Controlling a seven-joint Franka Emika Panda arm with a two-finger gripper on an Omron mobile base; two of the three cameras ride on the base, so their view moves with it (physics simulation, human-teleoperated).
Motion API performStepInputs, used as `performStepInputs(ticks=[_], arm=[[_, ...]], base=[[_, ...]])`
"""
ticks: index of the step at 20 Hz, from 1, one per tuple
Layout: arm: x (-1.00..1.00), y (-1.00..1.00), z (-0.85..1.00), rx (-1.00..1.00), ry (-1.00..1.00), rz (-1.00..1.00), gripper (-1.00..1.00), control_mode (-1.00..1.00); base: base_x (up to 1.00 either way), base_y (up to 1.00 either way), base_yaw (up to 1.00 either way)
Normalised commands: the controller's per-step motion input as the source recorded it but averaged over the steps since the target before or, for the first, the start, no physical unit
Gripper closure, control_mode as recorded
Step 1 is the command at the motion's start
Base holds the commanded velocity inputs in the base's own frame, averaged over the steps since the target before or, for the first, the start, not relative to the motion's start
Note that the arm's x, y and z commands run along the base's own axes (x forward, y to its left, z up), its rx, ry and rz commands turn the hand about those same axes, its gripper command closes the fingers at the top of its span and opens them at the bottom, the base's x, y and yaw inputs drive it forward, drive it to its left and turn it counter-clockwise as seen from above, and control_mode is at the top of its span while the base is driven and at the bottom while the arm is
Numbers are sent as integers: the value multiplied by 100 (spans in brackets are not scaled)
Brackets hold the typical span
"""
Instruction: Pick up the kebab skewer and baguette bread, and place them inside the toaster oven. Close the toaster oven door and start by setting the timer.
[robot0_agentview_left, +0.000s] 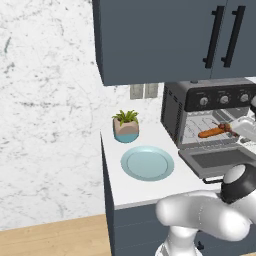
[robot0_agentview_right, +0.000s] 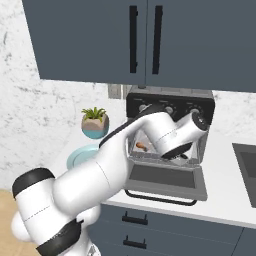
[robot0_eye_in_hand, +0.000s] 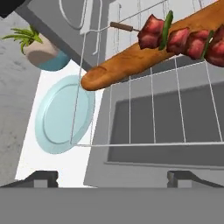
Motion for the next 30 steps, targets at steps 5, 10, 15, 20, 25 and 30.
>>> performStepInputs(ticks=[5, 10, 15, 20, 25, 30], arm=[[-17, 9, -25, -21, -35, 3, -100, -100], [0, 17, -6, -11, -27, -7, -100, -100], [1, 4, -3, -9, -18, -1, -100, -100], [2, 0, 0, -5, -1, -4, -100, -100], [7, 0, 0, -2, 0, -4, -100, -100], [7, 0, 0, 0, 0, -1, -100, -100]], base=[[0, 0, 0], [0, 0, 0], [0, 0, 0], [0, 0, 0], [0, 0, 0], [0, 0, 0]])
